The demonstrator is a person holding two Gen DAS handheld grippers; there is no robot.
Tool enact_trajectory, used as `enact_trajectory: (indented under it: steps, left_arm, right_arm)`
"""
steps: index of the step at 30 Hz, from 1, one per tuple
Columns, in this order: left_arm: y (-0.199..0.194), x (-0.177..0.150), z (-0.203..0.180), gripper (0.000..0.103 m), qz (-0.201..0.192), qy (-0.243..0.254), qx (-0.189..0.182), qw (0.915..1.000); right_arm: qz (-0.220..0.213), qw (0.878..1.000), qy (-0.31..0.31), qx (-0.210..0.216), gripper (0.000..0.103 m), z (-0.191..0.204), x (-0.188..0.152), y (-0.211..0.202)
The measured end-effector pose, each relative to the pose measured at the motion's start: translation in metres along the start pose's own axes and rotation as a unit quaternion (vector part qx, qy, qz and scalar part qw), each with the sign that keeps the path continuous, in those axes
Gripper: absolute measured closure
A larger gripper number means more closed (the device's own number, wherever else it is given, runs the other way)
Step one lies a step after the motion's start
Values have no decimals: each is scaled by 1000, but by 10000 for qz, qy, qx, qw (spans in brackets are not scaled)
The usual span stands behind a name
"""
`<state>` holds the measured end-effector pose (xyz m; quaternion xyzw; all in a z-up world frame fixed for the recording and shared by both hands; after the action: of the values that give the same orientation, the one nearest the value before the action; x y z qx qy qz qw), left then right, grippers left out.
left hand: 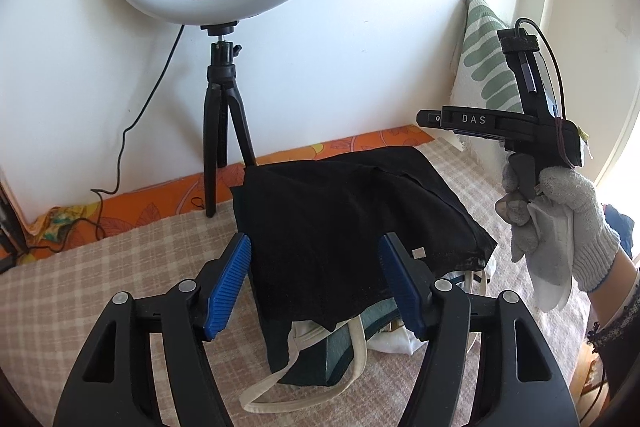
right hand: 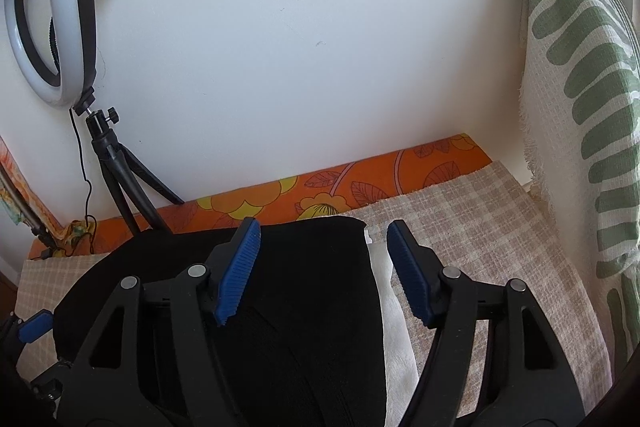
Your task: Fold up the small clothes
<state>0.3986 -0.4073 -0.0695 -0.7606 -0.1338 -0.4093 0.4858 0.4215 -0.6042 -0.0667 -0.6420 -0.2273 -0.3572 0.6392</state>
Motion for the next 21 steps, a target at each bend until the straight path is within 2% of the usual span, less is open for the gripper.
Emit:
enact_trajectory:
  steps: [7, 11, 15, 16, 18, 21]
  left_arm:
    - [-41, -3, -4, 32, -185, 132, 110, 9997]
    - [-69, -3, -4, 31, -306, 92, 115, 9994]
    - [-100, -6, -6, 22, -480, 81, 143, 9987]
    - [-109, -7, -6, 22, -524, 95, 162, 9984]
    - [-123, -11, -7, 22, -564, 133, 178, 9982]
    - [-144, -16, -9, 22, -639, 157, 191, 9977]
  right_arm:
    - [-152, 9998, -42, -74, 33, 16, -5, -43]
    - [-356, 9993, -83, -87, 20, 27, -4, -78]
    - [-470, 9987, -175, -93, 19, 45, -6, -113]
    - [-499, 9985, -206, -103, 18, 49, -7, -121]
    - [-565, 9980, -268, -85, 9, 59, -10, -138]
    - [-650, 9974, -311, -33, 9, 74, -17, -161]
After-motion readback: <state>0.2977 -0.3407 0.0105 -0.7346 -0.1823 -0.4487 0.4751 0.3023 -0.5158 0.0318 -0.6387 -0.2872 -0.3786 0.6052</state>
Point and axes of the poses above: each gripper's, at about its wrist camera, not at the fingertips, and y roughly the way its jaws point, z to its left, x to its top, the point moved 9 cm from there along y, roughly the way its jaws point, and after that the axes turned 4 degrees about -y, right-handed, at the moved point
